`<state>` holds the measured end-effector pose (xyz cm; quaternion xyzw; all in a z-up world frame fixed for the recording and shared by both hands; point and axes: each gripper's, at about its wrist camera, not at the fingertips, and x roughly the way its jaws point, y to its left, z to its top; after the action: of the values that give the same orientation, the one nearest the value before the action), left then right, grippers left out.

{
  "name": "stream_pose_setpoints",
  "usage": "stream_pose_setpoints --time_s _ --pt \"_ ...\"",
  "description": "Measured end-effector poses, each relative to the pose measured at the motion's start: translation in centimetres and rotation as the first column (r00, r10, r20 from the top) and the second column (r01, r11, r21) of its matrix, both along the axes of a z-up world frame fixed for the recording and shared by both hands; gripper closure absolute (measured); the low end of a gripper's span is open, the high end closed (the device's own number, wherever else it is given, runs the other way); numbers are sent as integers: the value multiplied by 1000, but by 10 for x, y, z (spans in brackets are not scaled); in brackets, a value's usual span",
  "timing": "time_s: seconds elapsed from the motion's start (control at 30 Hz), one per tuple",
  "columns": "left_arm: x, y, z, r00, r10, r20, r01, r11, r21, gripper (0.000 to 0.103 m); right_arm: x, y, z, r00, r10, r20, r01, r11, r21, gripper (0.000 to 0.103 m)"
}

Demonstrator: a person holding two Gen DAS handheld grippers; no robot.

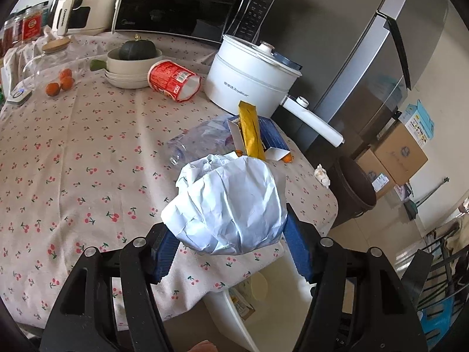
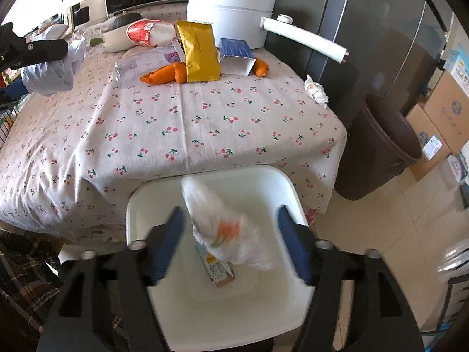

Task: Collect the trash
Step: 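Drop the tissue into the white basin by opening the right tool, then carry the paper bag over the basin and open the left tool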

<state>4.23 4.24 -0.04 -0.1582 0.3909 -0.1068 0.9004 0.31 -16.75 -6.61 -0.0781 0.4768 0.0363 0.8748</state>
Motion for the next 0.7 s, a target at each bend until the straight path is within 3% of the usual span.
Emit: stream_pose_setpoints --time_s 0.47,0.7 --pt "1 -13 -3 999 -41 -5 41 999 7 40 2 -13 -1 999 -52 4 52 998 -17 26" --pt "-3 -33 -8 993 -120 -18 120 993 17 40 6 -31 -1 990 -139 19 139 990 -30 24"
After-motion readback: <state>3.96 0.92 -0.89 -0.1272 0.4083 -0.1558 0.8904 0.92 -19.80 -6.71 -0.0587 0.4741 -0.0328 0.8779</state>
